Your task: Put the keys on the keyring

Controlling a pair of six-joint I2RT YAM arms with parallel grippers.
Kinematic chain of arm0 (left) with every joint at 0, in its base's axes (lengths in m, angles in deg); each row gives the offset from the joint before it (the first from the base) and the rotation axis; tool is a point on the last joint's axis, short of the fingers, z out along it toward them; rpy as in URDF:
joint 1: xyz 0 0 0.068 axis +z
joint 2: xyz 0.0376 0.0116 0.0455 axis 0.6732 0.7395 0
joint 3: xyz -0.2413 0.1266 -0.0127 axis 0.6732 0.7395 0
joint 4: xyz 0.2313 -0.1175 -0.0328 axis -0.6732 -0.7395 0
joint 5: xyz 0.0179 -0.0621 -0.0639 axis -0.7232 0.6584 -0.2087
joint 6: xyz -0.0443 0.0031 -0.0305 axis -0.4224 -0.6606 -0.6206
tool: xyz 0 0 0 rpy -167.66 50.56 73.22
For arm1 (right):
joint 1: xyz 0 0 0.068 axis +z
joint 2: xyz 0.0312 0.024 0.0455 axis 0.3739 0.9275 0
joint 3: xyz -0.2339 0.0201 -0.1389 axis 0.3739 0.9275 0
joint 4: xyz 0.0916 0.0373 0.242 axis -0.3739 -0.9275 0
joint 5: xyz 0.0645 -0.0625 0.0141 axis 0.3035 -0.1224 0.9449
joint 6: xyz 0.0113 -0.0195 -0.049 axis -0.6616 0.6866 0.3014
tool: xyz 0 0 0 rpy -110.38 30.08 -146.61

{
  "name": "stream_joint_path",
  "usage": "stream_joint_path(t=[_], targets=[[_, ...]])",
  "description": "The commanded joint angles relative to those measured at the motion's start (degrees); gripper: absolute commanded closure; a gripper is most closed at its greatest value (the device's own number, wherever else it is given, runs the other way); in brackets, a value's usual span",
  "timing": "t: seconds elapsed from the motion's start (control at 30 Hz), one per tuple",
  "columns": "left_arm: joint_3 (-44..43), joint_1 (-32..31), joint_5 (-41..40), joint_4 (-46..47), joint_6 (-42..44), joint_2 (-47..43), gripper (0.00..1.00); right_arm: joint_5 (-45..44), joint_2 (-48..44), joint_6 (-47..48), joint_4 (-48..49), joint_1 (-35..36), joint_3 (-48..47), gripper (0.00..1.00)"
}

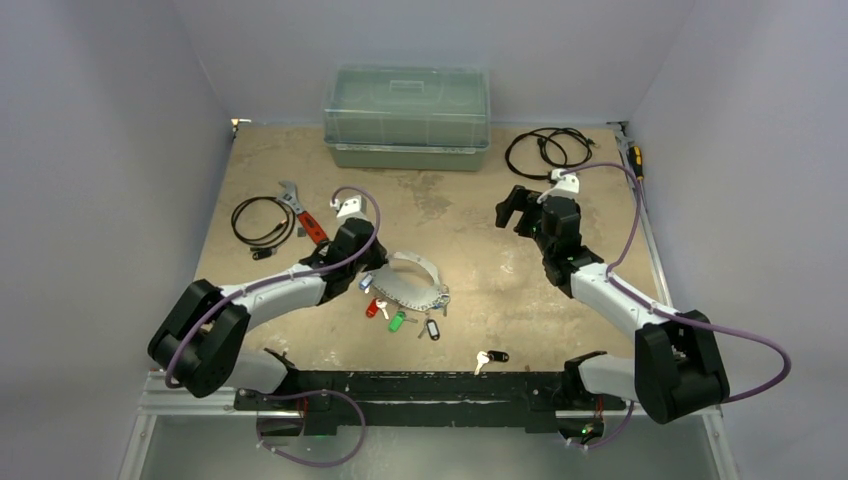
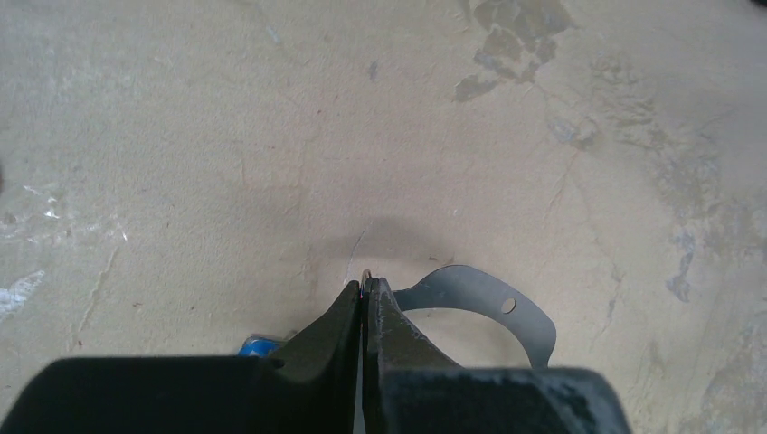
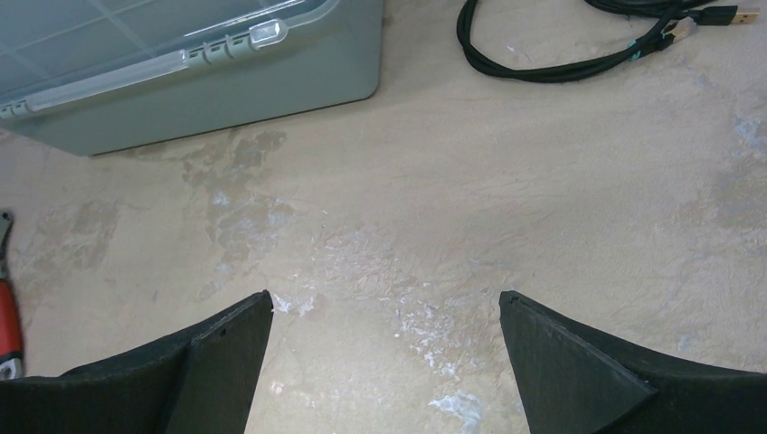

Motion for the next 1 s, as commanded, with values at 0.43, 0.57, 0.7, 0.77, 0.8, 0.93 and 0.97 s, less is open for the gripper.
stream_joint_path(t=[0.43, 0.57, 0.7, 0.77, 0.8, 0.93, 0.97], targets=[[-4.14, -2.76, -1.27, -5.5, 10.62, -11.76, 1.0, 19.19, -7.23, 3.41, 16.09, 0.09, 4.99, 0.01], [-6.01, -3.03, 0.05, -9.57, 12.1, -15.03, 1.0, 26.92, -8.17, 2.57, 21.07, 0.17, 6.62, 0.01], [-8.23, -3.35, 1.28, -13.01, 14.75, -18.28, 1.0, 35.4, -8.17, 1.54, 26.69, 0.25, 7.54, 0.02], [-9.34, -3.43, 3.34, -14.15, 16.44, -19.97, 1.0, 41.48, -7.39, 0.01, 30.84, 0.25, 7.77, 0.03], [-9.84, -3.43, 4.47, -14.63, 17.32, -20.89, 1.0, 44.75, -6.5, -1.09, 33.18, 0.3, 7.82, 0.04], [-12.37, -3.42, 7.78, -17.18, 21.07, -23.73, 1.0, 53.33, -4.13, -5.7, 43.07, 0.88, 8.61, 0.08], [-13.19, -3.44, 8.83, -18.26, 22.28, -24.22, 1.0, 54.75, -3.74, -6.66, 45.15, 1.17, 8.81, 0.09]])
